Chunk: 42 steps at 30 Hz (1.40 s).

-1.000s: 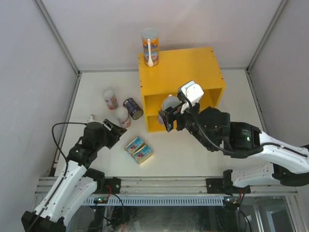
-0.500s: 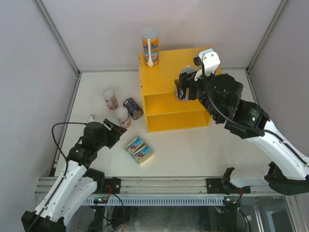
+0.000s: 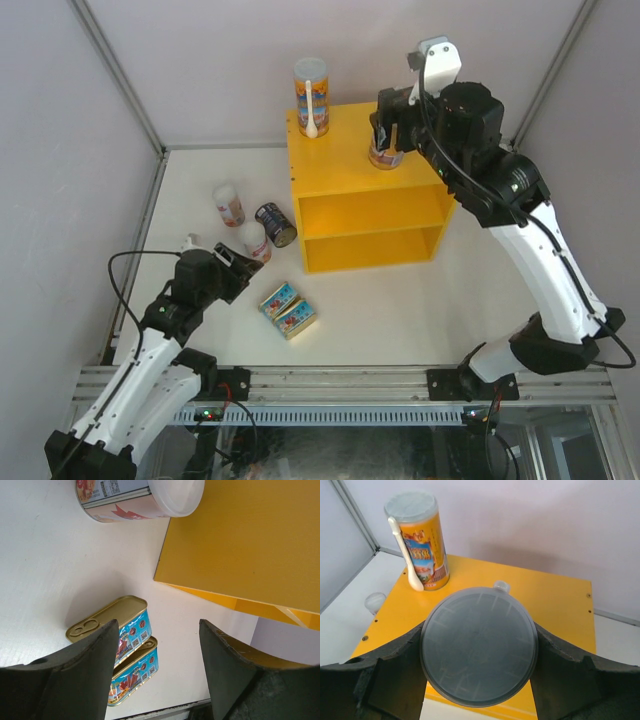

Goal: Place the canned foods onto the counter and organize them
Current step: Place the canned food on the counter.

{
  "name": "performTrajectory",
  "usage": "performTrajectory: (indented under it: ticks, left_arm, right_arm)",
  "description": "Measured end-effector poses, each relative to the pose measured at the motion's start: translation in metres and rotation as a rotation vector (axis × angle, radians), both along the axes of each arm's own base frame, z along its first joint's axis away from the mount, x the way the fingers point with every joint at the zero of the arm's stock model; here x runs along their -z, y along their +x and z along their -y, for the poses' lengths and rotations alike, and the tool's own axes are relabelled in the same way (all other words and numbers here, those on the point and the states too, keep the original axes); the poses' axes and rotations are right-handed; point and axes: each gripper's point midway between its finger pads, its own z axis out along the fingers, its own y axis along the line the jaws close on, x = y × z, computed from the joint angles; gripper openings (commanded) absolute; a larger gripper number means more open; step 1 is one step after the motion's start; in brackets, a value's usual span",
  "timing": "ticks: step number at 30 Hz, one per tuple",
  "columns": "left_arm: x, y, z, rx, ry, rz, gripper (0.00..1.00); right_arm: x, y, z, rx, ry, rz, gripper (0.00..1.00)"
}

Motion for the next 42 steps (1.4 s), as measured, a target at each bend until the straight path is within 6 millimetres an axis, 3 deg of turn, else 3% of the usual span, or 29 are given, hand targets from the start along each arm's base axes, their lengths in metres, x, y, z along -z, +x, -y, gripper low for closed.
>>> performTrajectory:
  ticks: [8, 12, 17, 24, 29, 42]
  left_arm:
    - [0.012, 0.007, 0.001, -0.004, 0.021, -0.039, 0.69]
    - [0.001, 0.014, -0.001, -0.01, 0.036, -0.017, 0.69]
    - [-0.017, 0.023, 0.0, -0.012, 0.037, 0.031, 0.69]
    - [-0.014, 0.026, -0.003, -0.023, 0.053, 0.024, 0.69]
    - [-0.014, 0.026, -0.004, -0.028, 0.056, 0.024, 0.69]
    - [-0.013, 0.027, -0.006, -0.034, 0.058, 0.021, 0.7]
  right_arm:
    - [0.0, 0.022, -0.029, -0.067, -0.008, -0.029, 0.12]
    - [0.006, 0.027, -0.047, -0.119, -0.018, -0.06, 0.12]
    - [0.008, 0.026, -0.066, -0.168, -0.021, -0.077, 0.12]
    - [0.016, 0.01, -0.094, -0.244, -0.035, -0.106, 0.12]
    - [0.026, 0.01, -0.11, -0.276, -0.047, -0.126, 0.12]
    - [0.032, 0.019, -0.122, -0.281, -0.049, -0.13, 0.17]
